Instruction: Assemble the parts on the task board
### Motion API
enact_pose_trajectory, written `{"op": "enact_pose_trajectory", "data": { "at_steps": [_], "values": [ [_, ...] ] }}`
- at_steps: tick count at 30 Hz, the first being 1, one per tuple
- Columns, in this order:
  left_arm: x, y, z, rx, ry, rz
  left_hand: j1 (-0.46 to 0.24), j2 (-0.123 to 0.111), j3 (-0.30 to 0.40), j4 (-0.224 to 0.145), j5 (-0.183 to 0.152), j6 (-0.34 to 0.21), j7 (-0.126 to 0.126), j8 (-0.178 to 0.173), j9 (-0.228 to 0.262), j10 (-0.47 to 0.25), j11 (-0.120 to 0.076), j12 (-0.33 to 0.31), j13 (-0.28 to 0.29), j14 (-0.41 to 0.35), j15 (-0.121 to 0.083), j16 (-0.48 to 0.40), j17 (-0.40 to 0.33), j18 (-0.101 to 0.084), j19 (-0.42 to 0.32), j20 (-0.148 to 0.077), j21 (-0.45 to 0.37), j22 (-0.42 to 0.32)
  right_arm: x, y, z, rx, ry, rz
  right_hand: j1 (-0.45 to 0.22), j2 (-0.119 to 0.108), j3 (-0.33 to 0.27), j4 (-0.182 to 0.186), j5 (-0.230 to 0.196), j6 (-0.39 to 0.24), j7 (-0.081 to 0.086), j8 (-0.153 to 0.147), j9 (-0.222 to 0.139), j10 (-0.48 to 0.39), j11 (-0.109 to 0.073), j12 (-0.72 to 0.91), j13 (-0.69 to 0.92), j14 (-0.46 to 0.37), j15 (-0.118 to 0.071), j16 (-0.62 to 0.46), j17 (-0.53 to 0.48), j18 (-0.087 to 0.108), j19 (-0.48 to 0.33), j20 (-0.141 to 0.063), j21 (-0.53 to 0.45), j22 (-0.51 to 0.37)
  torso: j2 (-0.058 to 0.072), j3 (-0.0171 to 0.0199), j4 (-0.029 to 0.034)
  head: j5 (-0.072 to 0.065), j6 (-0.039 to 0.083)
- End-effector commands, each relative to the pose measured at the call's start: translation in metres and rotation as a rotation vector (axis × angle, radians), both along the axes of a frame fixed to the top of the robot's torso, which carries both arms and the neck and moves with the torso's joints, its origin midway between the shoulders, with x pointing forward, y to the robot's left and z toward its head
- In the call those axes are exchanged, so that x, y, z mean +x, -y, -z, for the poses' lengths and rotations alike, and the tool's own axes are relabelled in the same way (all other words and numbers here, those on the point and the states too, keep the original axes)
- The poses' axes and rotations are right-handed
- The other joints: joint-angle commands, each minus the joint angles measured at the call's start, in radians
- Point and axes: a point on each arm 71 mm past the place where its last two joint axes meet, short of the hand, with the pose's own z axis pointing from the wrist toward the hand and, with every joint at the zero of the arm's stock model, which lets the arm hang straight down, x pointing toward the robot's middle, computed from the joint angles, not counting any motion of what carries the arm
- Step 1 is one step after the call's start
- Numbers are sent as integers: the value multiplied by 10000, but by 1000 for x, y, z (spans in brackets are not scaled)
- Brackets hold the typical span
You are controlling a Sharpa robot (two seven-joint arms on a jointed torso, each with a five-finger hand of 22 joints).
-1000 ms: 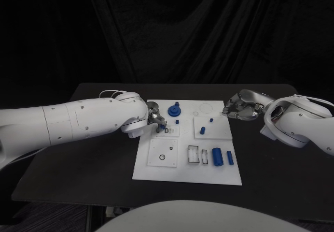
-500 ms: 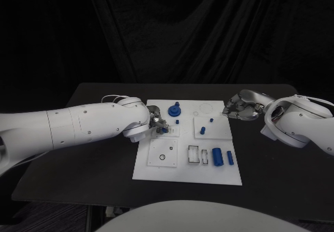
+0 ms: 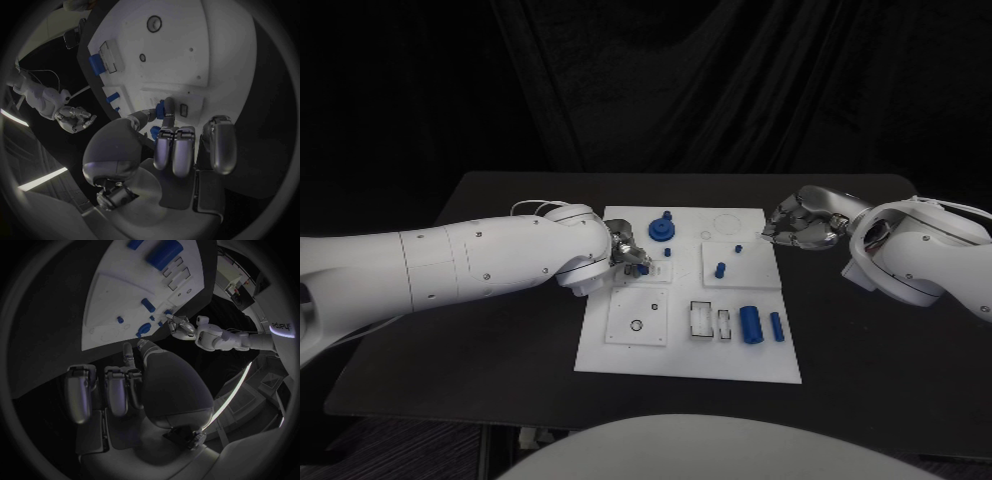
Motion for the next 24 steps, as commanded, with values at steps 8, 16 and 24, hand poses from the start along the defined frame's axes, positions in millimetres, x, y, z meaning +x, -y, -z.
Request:
{"op": "enact_pose_trajectory", "data": {
  "at_steps": [8, 16, 24],
  "values": [
    [-1, 1, 2, -202, 96, 22, -6, 144, 401, -454, -17, -50, -51, -36, 21, 1048, -48, 26, 2634, 1020, -33, 26, 2628, 93, 115, -39, -68, 1861, 0, 2, 2, -110, -142, 107, 86, -21, 87, 12, 85, 27, -6, 11, -18, 1060, 31, -24, 2634, 1023, 51, 19, 2605, -30, 767, 63, -56, 2462, 1, 0, 1, 1, -2],
    [-2, 1, 4, -127, -61, 126, -82, 148, 426, -541, -46, -103, -34, -83, 25, 1048, -36, 26, 2634, 1020, -25, 26, 2628, 97, 104, -33, -104, 1853, -1, 2, 2, -136, -181, 111, 87, -22, 90, 15, 93, 28, -6, 11, -19, 1060, 31, -24, 2634, 1023, 52, 18, 2601, -28, 764, 63, -60, 2461, 4, -3, 0, 9, -2],
    [-5, 1, 7, -25, -351, 336, -931, 373, 132, -875, -2472, -256, 32, -348, 23, 1048, 38, 26, 2634, 1020, 42, 26, 2628, 114, 70, 37, -269, 1835, -1, 3, 3, -192, -254, 147, 87, -22, 90, 15, 93, 28, -6, 11, -19, 1060, 31, -24, 2634, 1023, 52, 18, 2601, -28, 764, 63, -60, 2461, -1, -1, -2, 27, -2]
  ]
}}
